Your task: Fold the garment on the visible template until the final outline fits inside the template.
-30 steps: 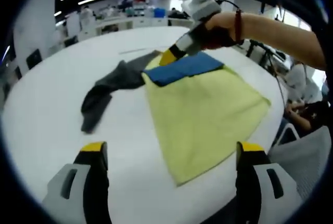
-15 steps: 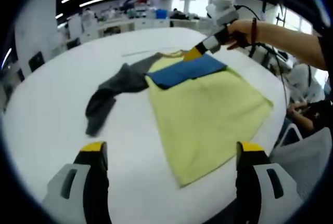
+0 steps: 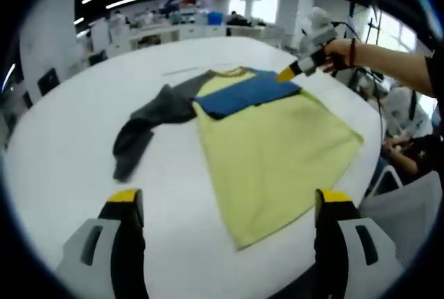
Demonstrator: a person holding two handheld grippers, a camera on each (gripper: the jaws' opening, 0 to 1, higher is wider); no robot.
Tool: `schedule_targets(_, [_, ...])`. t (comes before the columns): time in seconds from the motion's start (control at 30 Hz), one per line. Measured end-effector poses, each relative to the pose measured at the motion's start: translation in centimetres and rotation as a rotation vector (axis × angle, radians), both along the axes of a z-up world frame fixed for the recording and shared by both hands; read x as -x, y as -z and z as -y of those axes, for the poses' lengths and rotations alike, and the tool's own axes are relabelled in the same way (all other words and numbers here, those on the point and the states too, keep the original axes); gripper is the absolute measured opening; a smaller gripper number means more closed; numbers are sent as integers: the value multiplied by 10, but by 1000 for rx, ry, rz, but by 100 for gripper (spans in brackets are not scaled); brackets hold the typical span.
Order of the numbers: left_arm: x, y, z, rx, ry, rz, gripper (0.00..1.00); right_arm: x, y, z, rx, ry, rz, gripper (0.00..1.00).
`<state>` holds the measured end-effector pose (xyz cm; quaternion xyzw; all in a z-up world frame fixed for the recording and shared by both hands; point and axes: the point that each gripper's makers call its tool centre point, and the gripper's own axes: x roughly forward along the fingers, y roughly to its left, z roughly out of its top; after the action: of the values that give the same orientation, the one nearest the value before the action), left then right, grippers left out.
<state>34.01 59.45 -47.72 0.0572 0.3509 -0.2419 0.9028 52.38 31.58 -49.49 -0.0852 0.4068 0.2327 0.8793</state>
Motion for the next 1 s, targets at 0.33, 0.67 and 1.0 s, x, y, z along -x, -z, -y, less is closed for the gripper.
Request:
schedule_targets(0.33, [-1, -1, 3, 3, 3, 3, 99, 11, 9, 46, 34, 62, -19, 54])
schedule_targets(0.67, [-1, -1, 4, 8, 1, 0, 99, 22, 17, 67, 69, 67, -20, 30])
schedule_targets(1.0, [1, 0, 3, 7, 0, -5, 99, 23, 25, 72, 83, 53, -17, 10])
